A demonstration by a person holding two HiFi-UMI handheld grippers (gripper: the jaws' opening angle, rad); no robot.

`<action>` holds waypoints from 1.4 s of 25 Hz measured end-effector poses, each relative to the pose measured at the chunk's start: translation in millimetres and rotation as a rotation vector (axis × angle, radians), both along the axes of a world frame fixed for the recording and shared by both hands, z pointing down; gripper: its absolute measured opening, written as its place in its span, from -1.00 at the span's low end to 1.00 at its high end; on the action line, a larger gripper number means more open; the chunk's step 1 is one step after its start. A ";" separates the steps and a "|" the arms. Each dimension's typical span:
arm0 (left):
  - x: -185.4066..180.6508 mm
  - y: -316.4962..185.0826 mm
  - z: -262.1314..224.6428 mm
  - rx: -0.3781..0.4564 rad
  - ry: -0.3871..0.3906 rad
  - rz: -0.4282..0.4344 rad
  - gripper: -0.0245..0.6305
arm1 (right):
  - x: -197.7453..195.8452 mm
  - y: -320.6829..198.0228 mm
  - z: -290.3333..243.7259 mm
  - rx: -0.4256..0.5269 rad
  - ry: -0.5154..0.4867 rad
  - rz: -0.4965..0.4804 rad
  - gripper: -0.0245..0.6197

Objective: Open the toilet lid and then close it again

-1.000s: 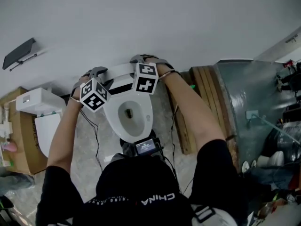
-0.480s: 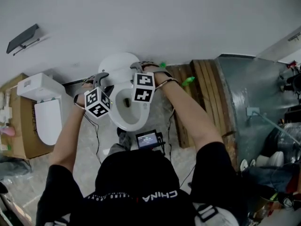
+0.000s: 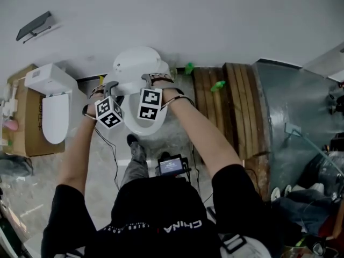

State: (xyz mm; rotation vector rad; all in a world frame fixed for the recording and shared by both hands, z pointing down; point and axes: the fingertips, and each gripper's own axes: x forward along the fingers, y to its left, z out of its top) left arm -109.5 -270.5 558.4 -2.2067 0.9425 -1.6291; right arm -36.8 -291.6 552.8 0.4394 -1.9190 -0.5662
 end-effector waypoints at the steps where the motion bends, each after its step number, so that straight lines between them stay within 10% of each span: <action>1: 1.0 3.9 4.1 -0.011 -0.002 -0.014 -0.28 | 1.1 4.2 3.7 0.003 -0.007 -0.001 -0.21; 19: -3.5 32.6 27.8 -0.009 0.016 -0.003 -0.21 | -2.2 34.6 29.9 0.006 0.034 0.059 -0.18; 35: 22.1 111.3 132.4 0.179 -0.059 -0.032 -0.18 | 22.7 116.0 131.9 0.199 -0.047 0.041 -0.16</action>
